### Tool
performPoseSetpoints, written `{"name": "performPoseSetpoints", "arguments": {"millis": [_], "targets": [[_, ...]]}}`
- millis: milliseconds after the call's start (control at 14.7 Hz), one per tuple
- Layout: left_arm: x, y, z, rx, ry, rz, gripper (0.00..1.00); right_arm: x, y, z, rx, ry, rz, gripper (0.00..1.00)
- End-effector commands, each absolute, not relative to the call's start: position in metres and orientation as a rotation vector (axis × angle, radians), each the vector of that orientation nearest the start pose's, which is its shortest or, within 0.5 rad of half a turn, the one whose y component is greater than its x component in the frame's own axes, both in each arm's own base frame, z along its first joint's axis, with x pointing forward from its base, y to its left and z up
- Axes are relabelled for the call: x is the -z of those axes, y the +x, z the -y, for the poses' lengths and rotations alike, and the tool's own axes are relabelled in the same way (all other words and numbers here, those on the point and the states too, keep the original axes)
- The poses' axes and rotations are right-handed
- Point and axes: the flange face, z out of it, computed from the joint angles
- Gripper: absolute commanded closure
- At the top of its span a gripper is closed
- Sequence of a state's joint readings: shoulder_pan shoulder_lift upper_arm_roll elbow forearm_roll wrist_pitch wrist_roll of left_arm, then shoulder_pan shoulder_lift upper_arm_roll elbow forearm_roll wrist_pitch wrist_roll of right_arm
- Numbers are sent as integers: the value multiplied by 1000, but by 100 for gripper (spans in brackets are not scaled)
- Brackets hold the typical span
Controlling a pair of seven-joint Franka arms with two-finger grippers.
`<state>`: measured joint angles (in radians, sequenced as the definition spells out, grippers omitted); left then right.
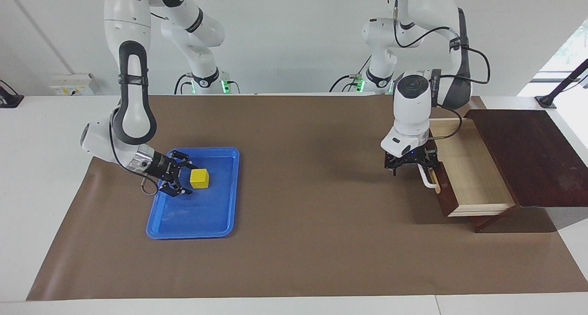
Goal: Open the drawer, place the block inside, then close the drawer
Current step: 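Grasp the yellow block in the blue tray with the right gripper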
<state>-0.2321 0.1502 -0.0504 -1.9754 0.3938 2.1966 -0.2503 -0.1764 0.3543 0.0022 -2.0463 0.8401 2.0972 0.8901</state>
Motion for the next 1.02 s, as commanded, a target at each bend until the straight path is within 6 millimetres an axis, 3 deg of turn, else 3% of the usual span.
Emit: {"name": "performPoseSetpoints", "arguments": {"millis": [0, 136, 340, 476, 544, 612, 680, 952], "targets": [[-438, 593, 158, 178, -2817, -300, 0, -256, 562, 58, -623, -1774, -1822, 6], [-452, 594, 161, 168, -2885, -234, 0, -255, 562, 57, -607, -1791, -1806, 12], [-501, 598, 158, 126, -2997, -58, 0, -255, 562, 58, -601, -1802, -1794, 17], [-528, 602, 149, 141, -3005, 68, 0, -255, 562, 57, -593, -1823, -1767, 26], [-547, 597, 131, 153, -3017, 220, 0, -255, 562, 57, -594, -1829, -1758, 40], [-559, 596, 112, 181, -3009, 329, 0, -254, 561, 55, -596, -1842, -1738, 65], [-565, 596, 100, 197, -3005, 437, 0, -255, 561, 55, -591, -1870, -1695, 100], [-580, 595, 108, 204, -3016, 860, 0, -260, 564, 52, -606, -1870, -1680, 100]]}}
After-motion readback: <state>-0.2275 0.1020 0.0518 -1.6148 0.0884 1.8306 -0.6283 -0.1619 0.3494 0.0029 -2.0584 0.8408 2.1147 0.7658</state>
